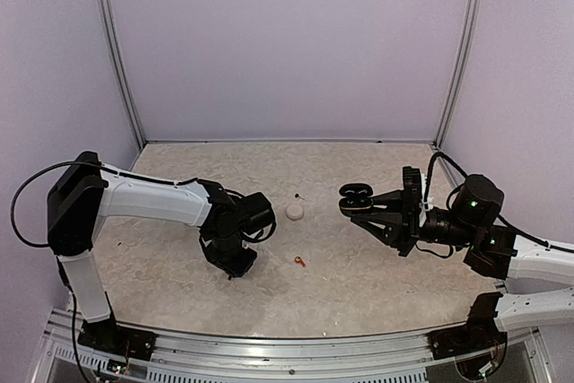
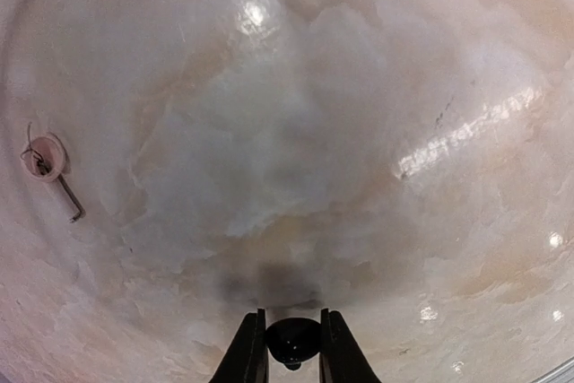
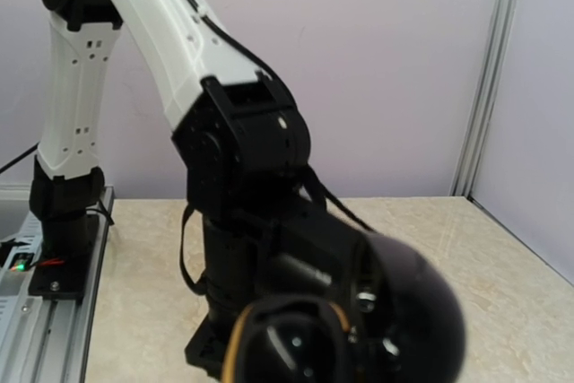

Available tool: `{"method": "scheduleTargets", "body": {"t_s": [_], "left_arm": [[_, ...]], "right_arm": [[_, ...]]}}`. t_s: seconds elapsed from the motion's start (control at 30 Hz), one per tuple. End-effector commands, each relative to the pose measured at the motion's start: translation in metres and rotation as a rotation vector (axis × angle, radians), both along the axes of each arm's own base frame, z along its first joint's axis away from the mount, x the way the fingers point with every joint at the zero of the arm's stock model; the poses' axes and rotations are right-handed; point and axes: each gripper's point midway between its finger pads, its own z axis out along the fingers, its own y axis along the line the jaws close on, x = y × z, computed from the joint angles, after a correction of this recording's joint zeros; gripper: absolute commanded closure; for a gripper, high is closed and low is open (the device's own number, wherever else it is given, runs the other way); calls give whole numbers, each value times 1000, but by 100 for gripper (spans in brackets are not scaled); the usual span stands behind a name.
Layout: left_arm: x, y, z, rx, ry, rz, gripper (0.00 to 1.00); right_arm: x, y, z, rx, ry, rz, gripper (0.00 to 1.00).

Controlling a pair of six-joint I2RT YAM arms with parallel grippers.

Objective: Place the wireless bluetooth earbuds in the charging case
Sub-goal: Insert the left earbud into the left side groove of the charging case.

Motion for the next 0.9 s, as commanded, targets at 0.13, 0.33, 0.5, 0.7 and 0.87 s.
{"method": "scheduleTargets", "body": {"t_s": [0.13, 0.33, 0.5, 0.7, 0.87], "left_arm": [[58, -46, 115, -334, -366, 26, 86], [68, -69, 211, -600, -596, -17, 87], [50, -73, 297, -886, -799, -73, 84], [7, -71, 374, -1187, -984, -199, 81], [-21, -89, 396, -1278, -1025, -294, 81]], "right_arm": [[5, -4, 17, 38, -32, -30, 100], [7, -4, 26, 55, -53, -40, 100], [6, -4, 34, 76, -69, -36, 100], [2, 0, 37, 97, -84, -3, 100], [9, 4, 40, 113, -72, -18, 100]]}}
